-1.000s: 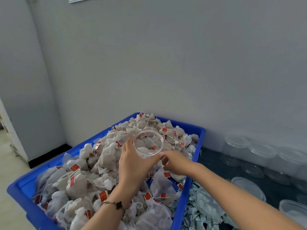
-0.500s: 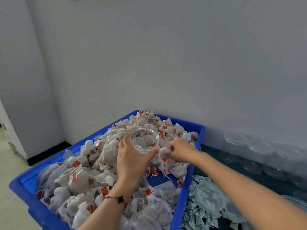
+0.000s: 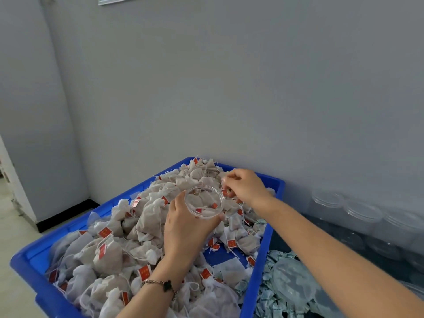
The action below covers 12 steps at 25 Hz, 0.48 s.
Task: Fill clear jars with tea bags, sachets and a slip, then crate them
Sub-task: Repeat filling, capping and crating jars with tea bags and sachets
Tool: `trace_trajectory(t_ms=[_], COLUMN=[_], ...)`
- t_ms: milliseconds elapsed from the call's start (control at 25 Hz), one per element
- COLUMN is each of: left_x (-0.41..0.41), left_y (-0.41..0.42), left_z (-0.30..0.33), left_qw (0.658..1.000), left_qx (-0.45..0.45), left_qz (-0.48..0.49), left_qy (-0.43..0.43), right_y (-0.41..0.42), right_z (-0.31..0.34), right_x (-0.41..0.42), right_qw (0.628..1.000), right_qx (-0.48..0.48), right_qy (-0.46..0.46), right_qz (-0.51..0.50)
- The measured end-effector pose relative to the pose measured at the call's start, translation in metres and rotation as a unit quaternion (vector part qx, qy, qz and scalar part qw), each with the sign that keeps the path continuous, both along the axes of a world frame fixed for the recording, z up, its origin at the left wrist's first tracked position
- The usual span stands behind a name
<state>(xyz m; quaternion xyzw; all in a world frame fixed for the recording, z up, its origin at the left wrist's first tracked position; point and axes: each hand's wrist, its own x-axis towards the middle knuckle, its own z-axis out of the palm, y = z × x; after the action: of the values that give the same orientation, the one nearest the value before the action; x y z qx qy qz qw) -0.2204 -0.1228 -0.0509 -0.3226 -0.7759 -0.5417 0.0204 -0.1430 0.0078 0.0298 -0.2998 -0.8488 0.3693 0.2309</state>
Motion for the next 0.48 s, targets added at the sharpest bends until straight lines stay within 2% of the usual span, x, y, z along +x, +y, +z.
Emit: trace_trajectory(t_ms=[40,120,200,280,360,480], left_x=[0.0,0.0,-0.001,-0.002,-0.001,-0.001], left_y=[0.0,0.0,0.0,0.001,0.003,0.005], left_z=[0.0,0.0,0.0,-0.001,-0.002,-0.002], left_qw=[1.0,1.0,1.0,1.0,1.0,1.0], left_qx=[0.0,0.002,0.003,-0.003,-0.008,-0.007], left_qz=[-0.002,-0.004,-0.003,-0.007,-0.019,-0.025], left_qy=[0.0,0.005,0.01,0.014,0.013,0.011], right_y=[0.01,0.03,0.042,0.051,0.055,0.055], right_z=[-0.014,-0.048,-0.078,-0.097,-0.106,-0.109], right_x=[-0.006,-0.017,-0.022,-0.023,-0.025,-0.027], right_qw=[0.998,0.963,0.931,0.941,0.949,0.951], right_qx=[0.027,0.07,0.07,0.009,-0.035,0.047], right_qy=[-0.063,-0.259,-0.355,-0.324,-0.293,-0.285], right_qz=[-0.015,-0.005,-0.036,-0.097,-0.115,-0.112])
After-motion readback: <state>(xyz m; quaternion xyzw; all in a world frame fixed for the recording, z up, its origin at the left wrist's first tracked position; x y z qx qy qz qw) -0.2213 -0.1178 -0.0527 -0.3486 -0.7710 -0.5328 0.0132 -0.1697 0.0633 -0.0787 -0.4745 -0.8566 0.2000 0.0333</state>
